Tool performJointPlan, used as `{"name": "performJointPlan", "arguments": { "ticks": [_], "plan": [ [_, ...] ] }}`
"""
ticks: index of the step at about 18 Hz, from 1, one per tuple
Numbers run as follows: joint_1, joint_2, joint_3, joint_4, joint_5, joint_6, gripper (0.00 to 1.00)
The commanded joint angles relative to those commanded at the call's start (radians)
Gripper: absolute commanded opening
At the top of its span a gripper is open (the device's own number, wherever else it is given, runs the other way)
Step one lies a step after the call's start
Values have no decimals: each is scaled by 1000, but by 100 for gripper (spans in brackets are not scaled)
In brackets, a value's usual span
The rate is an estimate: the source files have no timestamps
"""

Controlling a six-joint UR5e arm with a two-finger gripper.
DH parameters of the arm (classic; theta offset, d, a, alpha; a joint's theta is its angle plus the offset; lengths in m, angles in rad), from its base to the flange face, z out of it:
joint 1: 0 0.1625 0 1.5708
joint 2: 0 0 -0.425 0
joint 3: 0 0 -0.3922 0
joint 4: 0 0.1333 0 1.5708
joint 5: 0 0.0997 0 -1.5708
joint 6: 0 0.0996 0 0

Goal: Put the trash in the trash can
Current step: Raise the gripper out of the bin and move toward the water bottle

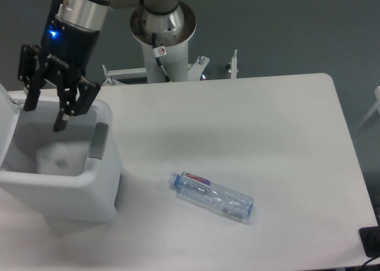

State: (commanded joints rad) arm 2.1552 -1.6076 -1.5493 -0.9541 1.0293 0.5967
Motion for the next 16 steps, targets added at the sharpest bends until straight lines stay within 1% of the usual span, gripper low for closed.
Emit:
{"name": "performJointPlan", "arguments": {
  "ticks": [2, 4, 7, 10, 11, 14, 16],
  "plan": [
    [11, -5, 0, 0, 3, -11, 100],
    [40, -3, -2, 0, 6, -34, 100],
    [130, -2, 0, 0, 6, -72, 100],
    [227, -12, 0, -2, 3, -80, 100],
    [245, -18, 0, -2, 3, -92, 100],
    [314, -54, -2, -2, 5, -149, 100],
    [353, -99, -3, -3, 8, -163, 100]
  ]
}}
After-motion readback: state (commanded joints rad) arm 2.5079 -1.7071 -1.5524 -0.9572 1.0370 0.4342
